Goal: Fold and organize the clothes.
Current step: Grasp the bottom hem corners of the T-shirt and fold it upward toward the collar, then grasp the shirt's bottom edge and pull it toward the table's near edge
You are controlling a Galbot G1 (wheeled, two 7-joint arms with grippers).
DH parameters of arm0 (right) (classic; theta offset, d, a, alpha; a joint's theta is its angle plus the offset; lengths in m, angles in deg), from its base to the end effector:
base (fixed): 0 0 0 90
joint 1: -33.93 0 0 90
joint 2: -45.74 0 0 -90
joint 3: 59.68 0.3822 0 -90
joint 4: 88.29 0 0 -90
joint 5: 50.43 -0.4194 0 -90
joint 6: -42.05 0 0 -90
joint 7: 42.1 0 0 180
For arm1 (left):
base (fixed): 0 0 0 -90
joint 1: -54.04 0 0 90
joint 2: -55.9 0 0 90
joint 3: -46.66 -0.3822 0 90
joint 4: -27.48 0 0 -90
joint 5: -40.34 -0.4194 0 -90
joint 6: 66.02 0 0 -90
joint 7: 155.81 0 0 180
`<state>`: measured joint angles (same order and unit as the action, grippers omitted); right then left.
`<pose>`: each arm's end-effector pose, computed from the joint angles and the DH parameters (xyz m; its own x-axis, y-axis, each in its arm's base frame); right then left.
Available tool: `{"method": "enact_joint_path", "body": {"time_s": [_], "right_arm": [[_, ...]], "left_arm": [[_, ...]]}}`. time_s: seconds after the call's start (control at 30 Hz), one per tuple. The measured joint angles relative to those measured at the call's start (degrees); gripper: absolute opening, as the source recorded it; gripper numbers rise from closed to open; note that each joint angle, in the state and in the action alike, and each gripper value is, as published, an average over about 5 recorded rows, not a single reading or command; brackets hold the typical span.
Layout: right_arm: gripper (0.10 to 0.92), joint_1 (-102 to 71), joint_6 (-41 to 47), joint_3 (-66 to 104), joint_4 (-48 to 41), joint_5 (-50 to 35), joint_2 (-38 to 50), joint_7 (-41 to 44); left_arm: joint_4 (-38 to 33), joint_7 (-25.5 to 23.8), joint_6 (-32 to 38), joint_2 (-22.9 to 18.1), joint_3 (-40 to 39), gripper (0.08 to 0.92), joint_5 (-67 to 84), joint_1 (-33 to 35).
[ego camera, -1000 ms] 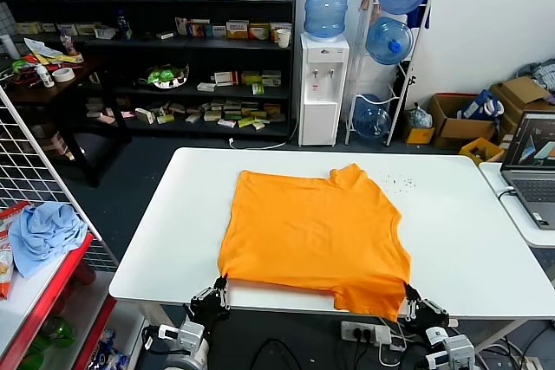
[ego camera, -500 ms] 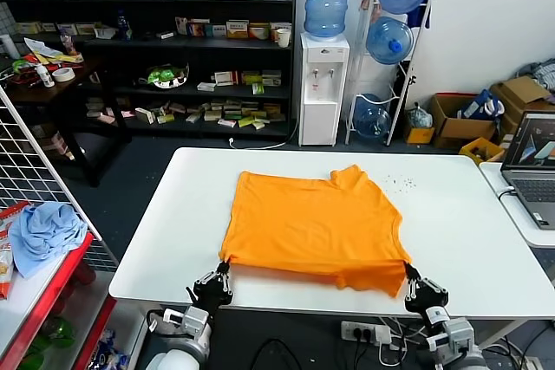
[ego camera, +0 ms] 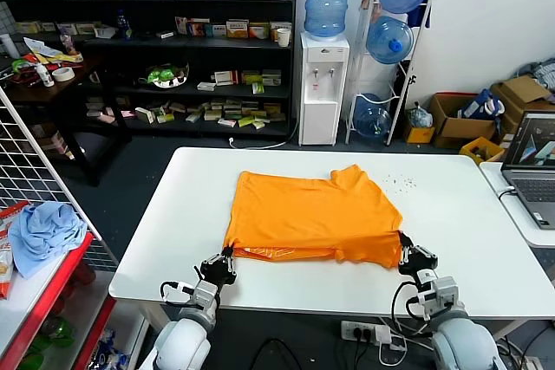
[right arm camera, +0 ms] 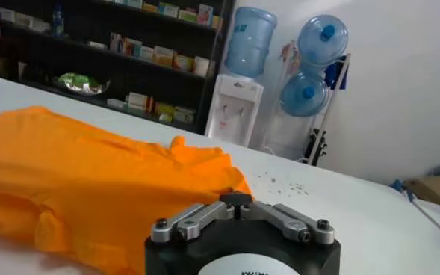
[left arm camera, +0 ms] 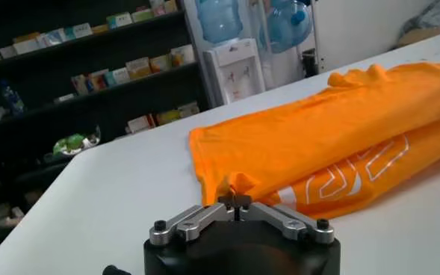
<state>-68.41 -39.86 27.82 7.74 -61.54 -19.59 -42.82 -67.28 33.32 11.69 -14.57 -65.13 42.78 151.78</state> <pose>0.3398 -0.1246 -0.3966 -0.9625 -0.0381 0.2687 -0.0996 0.9706 -0.2192 0.3335 -0.0301 -0.4281 -0.9288 0.1663 0.3313 0.2630 0.9254 0.2729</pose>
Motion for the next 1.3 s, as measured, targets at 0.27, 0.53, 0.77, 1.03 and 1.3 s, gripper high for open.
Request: {"method": "enact_joint_path", "body": {"time_s": [0.27,0.53,0.77,1.03,1.3], "right_arm": [[0.224,3.1,1.1,-1.2,-3.4,-0.8,0.0,0.2],[0.458,2.3,4.3,-0.7,-2.2,-2.5,1.2,1.2],[0.657,-1.2,7.7,1.0,0.7,-3.2,1.8,1.4],[0.818,-3.3,9.3,1.9,1.2,-3.1,1.3,1.1],[0.712,-3.9,9.6,2.0,0.4,-2.4,0.9,1.1]], "left_arm": [[3.1,0.8,0.6,-0.2,-1.6,0.161,-0.8,-3.5],[1.9,1.8,0.9,0.5,-1.5,0.395,-0.2,-3.0],[-1.4,2.7,0.4,1.4,-0.5,0.594,1.6,-0.4],[-3.1,3.5,-0.6,1.0,0.3,0.801,5.3,1.2],[-2.3,3.9,-1.5,0.5,0.7,0.679,9.2,1.2]]}}
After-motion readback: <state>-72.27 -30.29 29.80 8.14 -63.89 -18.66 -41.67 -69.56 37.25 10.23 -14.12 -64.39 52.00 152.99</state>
